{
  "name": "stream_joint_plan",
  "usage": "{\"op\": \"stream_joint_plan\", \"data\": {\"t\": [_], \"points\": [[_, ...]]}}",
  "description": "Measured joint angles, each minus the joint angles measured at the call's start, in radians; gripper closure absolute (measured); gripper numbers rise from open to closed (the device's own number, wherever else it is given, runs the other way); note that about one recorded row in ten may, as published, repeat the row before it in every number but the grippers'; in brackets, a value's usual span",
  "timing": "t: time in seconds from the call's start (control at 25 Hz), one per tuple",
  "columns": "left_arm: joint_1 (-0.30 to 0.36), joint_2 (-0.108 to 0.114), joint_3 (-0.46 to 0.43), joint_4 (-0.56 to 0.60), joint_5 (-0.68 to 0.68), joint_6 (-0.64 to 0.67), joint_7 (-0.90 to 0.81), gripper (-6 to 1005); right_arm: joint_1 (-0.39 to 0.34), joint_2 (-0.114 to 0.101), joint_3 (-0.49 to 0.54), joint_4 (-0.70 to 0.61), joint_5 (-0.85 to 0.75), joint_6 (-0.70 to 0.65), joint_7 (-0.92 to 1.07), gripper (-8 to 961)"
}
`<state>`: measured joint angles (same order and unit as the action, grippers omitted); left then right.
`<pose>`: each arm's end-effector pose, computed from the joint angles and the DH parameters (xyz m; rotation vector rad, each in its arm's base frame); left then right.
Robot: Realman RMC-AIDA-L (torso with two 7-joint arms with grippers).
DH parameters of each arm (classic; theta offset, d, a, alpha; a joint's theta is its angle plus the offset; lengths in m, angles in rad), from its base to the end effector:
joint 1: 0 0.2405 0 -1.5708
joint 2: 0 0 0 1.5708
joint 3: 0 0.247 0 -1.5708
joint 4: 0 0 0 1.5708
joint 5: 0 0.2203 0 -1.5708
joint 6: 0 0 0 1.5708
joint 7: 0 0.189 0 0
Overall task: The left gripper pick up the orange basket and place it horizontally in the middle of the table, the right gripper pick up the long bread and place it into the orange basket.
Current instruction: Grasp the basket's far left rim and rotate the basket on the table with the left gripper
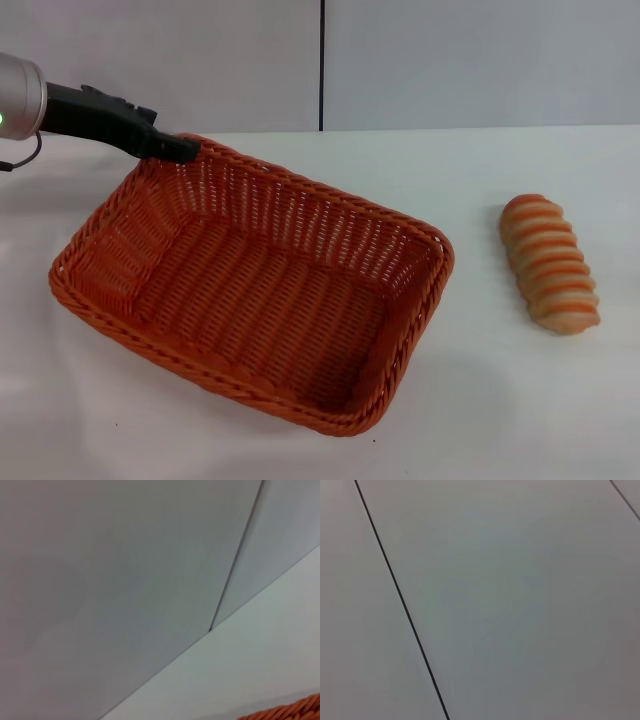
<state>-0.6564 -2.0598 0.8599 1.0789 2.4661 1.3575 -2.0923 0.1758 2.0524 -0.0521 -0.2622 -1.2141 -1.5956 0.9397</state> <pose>-0.2336 0.4294 0.0227 -2.4838 -0.8626 0.0026 0.4006 0.2571 0.1352 -1.1763 0.6557 1.1194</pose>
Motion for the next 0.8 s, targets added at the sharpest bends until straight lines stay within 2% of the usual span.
{"op": "stream_joint_plan", "data": {"t": [0.8], "points": [[-0.009, -0.001, 0.027, -0.065, 0.019, -0.031, -0.001, 266, 0.034, 0.002, -0.001, 0.001, -0.001, 0.056, 0.001, 231]]}}
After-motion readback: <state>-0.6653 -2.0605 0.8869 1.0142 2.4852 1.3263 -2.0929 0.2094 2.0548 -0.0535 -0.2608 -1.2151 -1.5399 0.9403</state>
